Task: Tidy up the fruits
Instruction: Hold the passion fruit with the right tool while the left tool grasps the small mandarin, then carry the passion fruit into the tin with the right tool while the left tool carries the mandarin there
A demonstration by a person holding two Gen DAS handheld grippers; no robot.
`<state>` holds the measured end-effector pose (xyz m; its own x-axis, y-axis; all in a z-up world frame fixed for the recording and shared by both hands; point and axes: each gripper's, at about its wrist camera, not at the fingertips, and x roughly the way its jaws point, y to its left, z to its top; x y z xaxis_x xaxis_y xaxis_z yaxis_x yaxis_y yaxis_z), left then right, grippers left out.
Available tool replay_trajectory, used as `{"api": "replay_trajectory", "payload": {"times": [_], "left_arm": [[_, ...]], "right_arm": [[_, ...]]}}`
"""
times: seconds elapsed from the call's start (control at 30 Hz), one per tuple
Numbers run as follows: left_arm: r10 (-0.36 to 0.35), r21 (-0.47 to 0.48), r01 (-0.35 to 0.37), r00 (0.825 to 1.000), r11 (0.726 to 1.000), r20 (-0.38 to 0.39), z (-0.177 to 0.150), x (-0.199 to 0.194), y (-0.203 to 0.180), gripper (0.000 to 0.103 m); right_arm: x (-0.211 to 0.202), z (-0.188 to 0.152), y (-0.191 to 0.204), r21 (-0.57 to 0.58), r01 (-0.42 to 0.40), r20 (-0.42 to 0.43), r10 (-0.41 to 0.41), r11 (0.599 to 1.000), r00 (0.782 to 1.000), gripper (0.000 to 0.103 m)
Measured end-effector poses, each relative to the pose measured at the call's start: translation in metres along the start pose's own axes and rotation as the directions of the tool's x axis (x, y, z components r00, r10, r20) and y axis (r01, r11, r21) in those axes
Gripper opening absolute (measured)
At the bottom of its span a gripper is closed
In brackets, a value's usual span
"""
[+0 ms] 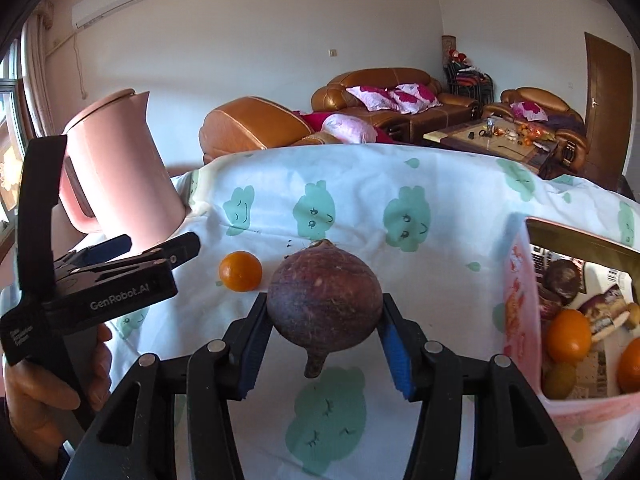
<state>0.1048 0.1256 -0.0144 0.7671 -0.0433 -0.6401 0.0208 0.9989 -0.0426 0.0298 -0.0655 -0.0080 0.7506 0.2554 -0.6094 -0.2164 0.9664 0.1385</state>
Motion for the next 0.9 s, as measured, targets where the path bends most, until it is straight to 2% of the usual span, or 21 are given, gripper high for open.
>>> {"api": "replay_trajectory", "payload": {"times": [0.07,0.13,0.23,0.3,0.33,0.4,0.57,0.67,0.77,0.9], "left_arm": [[-0.014,0.025,0.015,0.999,1.0,-0.029,0.005,0.008,-0.015,0.096],[-0.016,0.053,0.02,0.997,0.998,-0.078,0.007,0.021,-0.028,0.082],[0.006,0.084,0.006,0.99,0.996,-0.14,0.006,0.041,-0.043,0.067],[0.036,0.1,-0.018,0.983,0.995,-0.183,0.004,0.053,-0.048,0.062],[0.032,0.102,-0.01,0.977,0.995,-0.209,0.003,0.058,-0.048,0.055],[-0.002,0.079,0.019,0.978,0.997,-0.21,0.004,0.056,-0.045,0.044],[0.014,0.056,-0.004,0.983,0.998,-0.184,0.005,0.05,-0.04,0.043],[0.07,0.066,-0.064,0.993,0.996,-0.094,0.005,0.033,-0.042,0.043],[0.129,0.076,-0.129,0.992,0.989,0.009,0.005,0.013,-0.045,0.043],[0.156,0.044,-0.159,0.986,0.986,0.054,-0.001,-0.003,-0.045,0.043]], "right_arm": [[-0.013,-0.007,-0.007,0.023,-0.006,0.012,0.005,1.0,1.0,0.054],[-0.024,-0.011,-0.014,0.043,-0.005,0.033,0.004,0.999,0.999,0.054],[-0.03,-0.014,-0.02,0.065,-0.006,0.045,0.003,0.998,0.999,0.054],[-0.028,-0.015,-0.022,0.075,-0.014,0.037,0.011,0.997,0.999,0.054],[-0.027,-0.014,-0.023,0.08,-0.017,0.034,0.014,0.997,0.999,0.054],[-0.024,-0.013,-0.022,0.085,-0.022,0.025,0.02,0.996,0.999,0.054],[-0.02,-0.016,-0.023,0.086,-0.025,0.013,0.024,0.996,1.0,0.054],[-0.024,-0.018,-0.023,0.086,-0.016,0.03,0.013,0.996,0.999,0.054],[-0.028,-0.018,-0.022,0.081,-0.002,0.055,-0.003,0.997,0.998,0.054],[-0.033,-0.018,-0.019,0.068,0.012,0.081,-0.018,0.998,0.997,0.054]]}}
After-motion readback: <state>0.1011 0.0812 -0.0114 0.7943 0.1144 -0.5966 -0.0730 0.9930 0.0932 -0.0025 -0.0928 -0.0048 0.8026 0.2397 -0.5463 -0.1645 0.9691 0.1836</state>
